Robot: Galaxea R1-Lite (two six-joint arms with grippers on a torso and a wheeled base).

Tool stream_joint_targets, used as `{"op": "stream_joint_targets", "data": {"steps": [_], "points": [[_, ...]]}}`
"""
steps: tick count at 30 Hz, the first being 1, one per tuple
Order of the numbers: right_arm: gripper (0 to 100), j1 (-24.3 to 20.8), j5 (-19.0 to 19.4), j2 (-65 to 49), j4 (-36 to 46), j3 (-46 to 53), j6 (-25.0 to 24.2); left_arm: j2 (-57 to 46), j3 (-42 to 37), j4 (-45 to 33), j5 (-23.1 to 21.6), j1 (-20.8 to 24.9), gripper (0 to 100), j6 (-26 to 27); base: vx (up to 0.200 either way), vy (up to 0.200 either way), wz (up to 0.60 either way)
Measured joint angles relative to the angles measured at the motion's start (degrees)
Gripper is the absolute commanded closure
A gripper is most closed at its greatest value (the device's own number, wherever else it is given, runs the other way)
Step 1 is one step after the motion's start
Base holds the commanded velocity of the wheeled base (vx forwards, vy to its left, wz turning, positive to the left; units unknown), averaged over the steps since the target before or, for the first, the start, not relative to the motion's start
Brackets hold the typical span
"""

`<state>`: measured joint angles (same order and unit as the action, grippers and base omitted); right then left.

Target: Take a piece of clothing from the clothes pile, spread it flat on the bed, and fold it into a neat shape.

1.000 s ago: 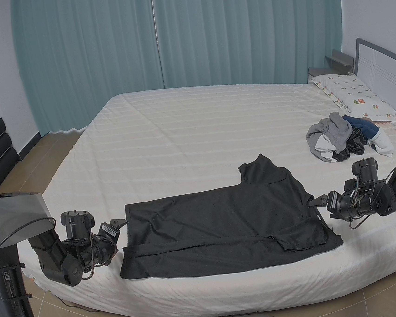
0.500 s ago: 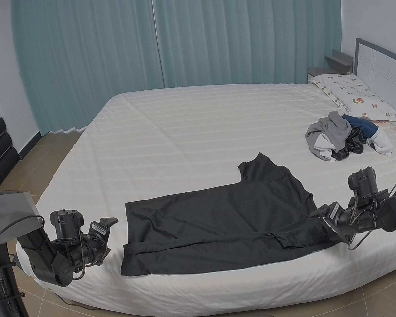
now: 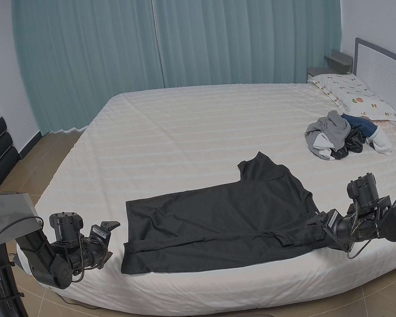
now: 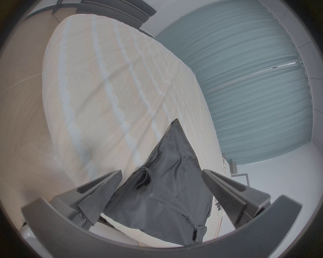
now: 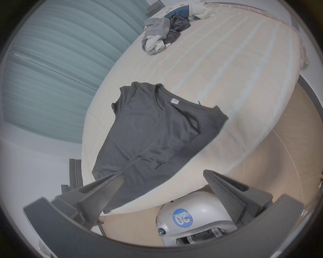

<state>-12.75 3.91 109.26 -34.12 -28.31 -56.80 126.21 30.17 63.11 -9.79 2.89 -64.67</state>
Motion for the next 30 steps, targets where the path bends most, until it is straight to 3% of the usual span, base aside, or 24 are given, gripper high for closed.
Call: {"op": "stream_joint_targets", "data": {"steps": [13, 24, 30], "points": [[0, 0.33, -0.44, -6.78, -5.81, 6.49, 0.33, 0.04, 0.23, 0.02, 0.33, 0.17, 0, 0.0, 0.0, 0.0, 0.0], [0, 0.07, 0.18, -7.53, -6.17, 8.85, 0.24, -0.09, -0.33, 0.06, 0.05, 0.28, 0, -0.02, 0.0, 0.0, 0.0], [0, -0.09, 0.29, -7.53, -6.17, 9.33, 0.2, -0.22, -0.51, 0.04, -0.02, 0.28, 0, 0.0, 0.2, 0.0, 0.0]]}}
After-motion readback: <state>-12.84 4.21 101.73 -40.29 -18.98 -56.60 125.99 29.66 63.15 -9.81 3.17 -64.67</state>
